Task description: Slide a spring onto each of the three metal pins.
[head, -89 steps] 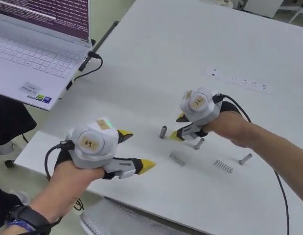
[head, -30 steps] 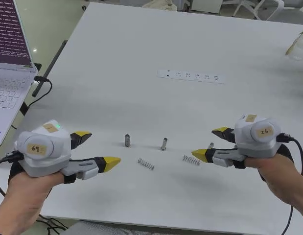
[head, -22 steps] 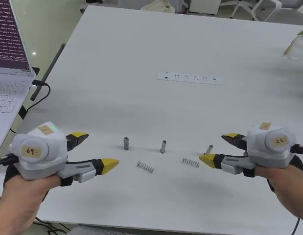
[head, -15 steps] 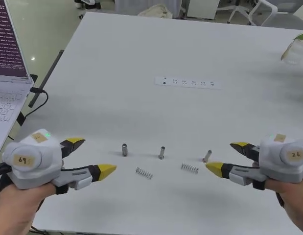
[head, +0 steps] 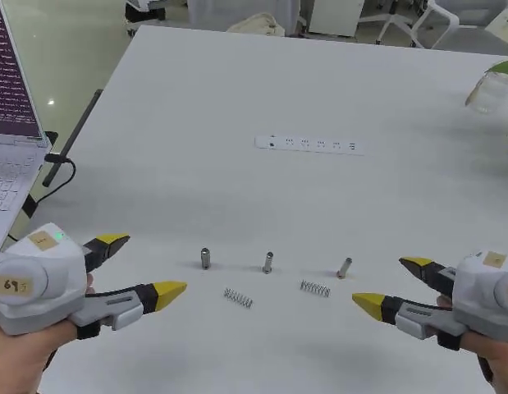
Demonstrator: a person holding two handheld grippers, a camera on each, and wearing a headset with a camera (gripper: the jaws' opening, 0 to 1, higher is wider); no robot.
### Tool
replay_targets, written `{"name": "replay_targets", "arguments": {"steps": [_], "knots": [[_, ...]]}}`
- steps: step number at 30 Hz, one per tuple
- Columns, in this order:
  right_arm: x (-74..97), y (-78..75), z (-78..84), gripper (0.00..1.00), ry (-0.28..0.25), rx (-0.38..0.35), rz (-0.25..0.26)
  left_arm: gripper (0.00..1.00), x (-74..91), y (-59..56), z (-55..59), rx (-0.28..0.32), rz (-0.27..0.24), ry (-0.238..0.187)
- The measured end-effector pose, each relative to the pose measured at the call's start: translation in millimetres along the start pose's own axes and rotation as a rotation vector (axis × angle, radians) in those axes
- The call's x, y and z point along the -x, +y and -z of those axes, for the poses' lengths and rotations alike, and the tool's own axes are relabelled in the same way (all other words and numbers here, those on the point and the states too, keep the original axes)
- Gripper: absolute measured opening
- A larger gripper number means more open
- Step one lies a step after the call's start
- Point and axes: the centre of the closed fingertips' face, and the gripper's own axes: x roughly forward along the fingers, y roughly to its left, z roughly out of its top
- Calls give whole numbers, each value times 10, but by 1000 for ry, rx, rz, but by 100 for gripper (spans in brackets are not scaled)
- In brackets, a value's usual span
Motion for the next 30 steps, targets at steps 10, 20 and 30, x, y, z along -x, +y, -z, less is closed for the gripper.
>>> {"name": "replay_targets", "arguments": {"steps": [10, 20, 30], "knots": [[6, 57, 74, 69, 7, -10, 5, 68, 2, -6, 67, 3, -3, 5], [37, 126, 179, 73, 3, -43, 2, 69, -18, -85, 176, 17, 19, 15], [63, 137, 235, 74, 10, -59, 6, 68, -121, -104, 147, -16, 60, 32]]}}
